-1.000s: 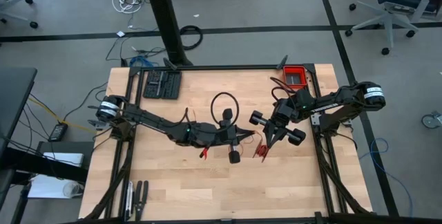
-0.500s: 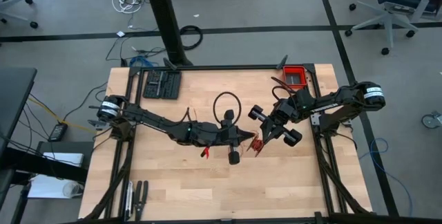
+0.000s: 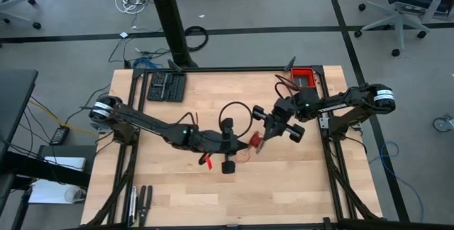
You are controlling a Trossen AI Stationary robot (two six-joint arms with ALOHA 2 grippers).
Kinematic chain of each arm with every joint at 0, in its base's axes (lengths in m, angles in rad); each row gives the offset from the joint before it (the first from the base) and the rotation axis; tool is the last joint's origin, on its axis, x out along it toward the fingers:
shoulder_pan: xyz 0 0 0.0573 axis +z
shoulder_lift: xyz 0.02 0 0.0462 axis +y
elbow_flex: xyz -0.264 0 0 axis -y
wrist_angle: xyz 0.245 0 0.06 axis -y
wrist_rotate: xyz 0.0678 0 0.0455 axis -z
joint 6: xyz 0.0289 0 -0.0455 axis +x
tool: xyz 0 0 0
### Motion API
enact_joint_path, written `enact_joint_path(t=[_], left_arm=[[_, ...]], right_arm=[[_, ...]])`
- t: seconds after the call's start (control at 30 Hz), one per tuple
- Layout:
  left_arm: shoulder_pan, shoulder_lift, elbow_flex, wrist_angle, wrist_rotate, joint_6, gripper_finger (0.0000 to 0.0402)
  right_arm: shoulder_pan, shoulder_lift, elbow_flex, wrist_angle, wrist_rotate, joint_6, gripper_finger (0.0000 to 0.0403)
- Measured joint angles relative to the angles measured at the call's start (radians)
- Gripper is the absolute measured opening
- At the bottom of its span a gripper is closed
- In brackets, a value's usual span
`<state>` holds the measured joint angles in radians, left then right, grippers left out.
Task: Coil cords
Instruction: Coil the red wire on the black spool
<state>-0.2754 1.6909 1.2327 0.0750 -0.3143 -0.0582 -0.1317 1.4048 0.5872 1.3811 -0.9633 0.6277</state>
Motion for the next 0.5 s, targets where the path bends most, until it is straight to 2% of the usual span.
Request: enact_joint_path(t=[0.2, 0.5], left_arm=[[-0.008, -0.070, 0.000, -0.130, 0.017, -0.051, 0.0000], [-0.004, -0.081, 0.000, -0.165, 0.017, -0.032, 0.0000]], right_arm=[[-0.035, 0.000, -0.021, -0.144, 0.079, -0.035, 0.0003], [-0.037, 0.000, -0.021, -0.292, 0.084, -0.072, 0.0003]])
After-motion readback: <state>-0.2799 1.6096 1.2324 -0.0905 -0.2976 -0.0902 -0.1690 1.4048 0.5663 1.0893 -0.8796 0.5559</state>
